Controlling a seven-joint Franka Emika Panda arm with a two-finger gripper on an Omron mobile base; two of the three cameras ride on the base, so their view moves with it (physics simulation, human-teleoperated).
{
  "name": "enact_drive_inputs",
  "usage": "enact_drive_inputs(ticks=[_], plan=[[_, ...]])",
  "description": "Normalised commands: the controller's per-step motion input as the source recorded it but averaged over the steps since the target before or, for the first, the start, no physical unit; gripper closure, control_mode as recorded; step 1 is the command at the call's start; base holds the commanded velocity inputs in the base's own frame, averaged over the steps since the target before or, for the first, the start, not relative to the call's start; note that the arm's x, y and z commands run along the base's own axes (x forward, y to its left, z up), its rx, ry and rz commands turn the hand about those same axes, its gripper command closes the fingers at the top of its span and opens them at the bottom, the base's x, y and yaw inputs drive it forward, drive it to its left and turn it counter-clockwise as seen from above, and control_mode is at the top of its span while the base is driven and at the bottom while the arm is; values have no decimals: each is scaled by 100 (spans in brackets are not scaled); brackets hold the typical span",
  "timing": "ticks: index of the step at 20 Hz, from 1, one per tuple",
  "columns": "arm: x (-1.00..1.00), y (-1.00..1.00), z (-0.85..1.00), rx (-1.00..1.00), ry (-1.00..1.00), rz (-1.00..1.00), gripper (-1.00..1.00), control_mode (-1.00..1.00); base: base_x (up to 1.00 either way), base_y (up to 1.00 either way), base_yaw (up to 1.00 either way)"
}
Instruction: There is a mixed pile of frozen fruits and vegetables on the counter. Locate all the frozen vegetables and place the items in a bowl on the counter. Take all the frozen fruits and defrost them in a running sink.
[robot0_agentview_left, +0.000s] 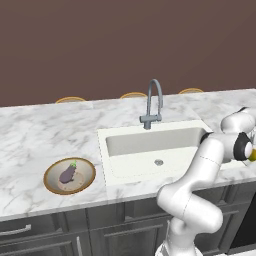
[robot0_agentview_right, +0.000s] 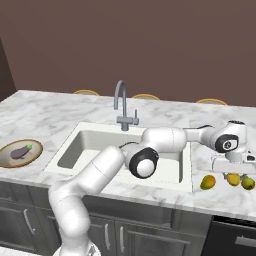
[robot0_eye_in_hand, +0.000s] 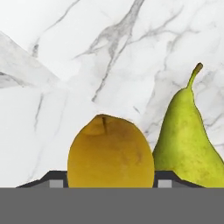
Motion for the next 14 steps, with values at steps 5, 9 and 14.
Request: enact_drive_inputs(ticks=[5, 9, 14], plan=[[-34, 12, 54, 4, -3, 0, 100, -100, 0, 0, 0], [-63, 46, 64, 4, -11, -2, 100, -100, 0, 0, 0], [-87, 87, 30, 0, -13, 0, 100, -100, 0, 0, 0]])
